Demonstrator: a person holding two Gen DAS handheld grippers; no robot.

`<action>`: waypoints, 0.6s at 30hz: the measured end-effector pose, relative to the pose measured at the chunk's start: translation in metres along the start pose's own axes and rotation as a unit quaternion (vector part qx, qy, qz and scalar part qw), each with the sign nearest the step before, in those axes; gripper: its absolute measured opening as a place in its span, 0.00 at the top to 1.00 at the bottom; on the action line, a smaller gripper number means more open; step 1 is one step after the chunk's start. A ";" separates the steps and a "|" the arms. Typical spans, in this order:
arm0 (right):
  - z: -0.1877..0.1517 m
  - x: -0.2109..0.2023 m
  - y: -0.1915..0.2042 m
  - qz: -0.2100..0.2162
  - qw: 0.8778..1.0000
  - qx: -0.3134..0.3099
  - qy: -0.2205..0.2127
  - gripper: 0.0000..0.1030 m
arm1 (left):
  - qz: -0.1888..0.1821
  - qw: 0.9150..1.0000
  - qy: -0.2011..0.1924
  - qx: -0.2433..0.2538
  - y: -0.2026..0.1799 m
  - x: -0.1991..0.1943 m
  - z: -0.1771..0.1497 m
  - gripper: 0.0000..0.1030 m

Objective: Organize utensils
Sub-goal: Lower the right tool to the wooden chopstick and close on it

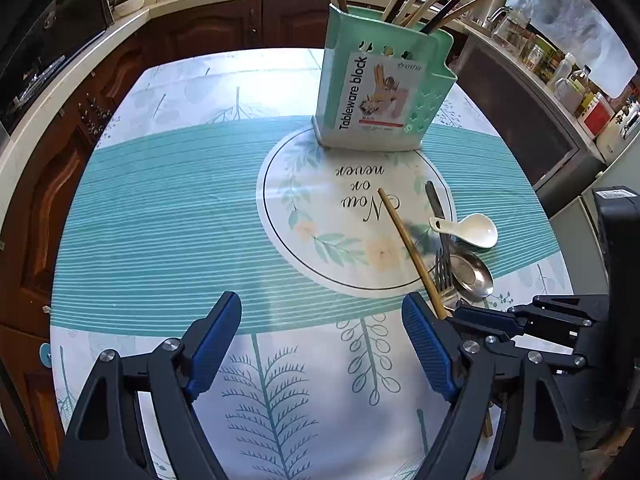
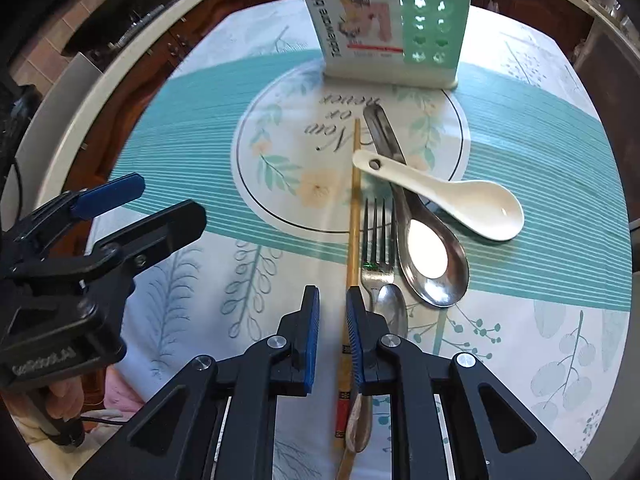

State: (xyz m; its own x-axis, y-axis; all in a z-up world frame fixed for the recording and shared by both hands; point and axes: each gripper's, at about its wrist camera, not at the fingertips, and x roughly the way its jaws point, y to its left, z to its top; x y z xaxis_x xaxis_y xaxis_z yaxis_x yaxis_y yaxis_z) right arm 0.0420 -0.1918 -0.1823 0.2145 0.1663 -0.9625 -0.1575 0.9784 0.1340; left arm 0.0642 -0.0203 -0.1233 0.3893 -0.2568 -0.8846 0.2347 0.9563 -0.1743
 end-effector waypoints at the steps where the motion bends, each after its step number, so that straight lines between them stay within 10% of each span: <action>1: 0.000 0.004 0.000 -0.011 1.000 0.000 0.007 0.86 | -0.001 1.000 0.002 -0.003 0.002 0.001 0.001 0.21; 18: 0.019 0.033 0.031 -0.054 0.990 -0.124 0.046 0.94 | -0.011 0.999 0.020 -0.026 0.018 0.008 0.002 0.21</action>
State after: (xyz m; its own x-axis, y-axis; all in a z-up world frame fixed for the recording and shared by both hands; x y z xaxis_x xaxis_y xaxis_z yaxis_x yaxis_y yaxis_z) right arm 0.0623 -0.1538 -0.2053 0.1568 0.0393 -0.9869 -0.3729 0.9276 -0.0223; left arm 0.0739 -0.0057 -0.1328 0.3490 -0.2734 -0.8963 0.1961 0.9566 -0.2155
